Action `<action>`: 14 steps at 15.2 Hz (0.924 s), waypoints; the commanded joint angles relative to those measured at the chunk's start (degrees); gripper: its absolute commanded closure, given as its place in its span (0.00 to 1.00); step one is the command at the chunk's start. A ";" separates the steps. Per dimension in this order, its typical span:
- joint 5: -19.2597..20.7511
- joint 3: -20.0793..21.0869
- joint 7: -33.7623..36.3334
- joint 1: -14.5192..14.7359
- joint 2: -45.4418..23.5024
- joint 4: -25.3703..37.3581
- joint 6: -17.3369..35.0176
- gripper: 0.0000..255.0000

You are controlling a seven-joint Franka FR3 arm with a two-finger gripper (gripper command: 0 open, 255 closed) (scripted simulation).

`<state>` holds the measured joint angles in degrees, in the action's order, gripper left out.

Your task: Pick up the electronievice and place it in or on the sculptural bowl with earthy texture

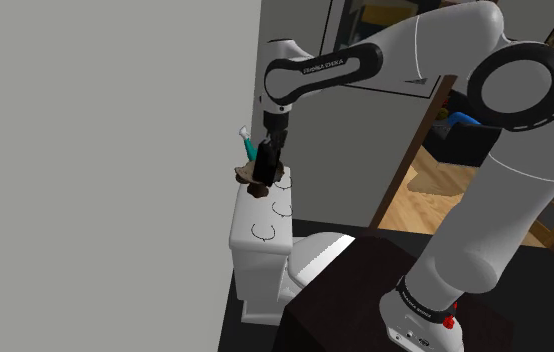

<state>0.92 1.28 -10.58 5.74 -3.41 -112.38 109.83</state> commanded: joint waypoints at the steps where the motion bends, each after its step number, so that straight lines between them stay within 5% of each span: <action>1: -0.02 0.00 -0.03 0.00 0.39 1.20 -1.60 1.00; 9: -0.07 0.01 -0.12 0.01 1.54 5.75 -7.29 1.00; 14: 0.21 -2.06 -4.60 -2.40 -6.50 18.47 -11.90 1.00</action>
<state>1.08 -0.26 -13.99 3.98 -8.64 -95.99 98.73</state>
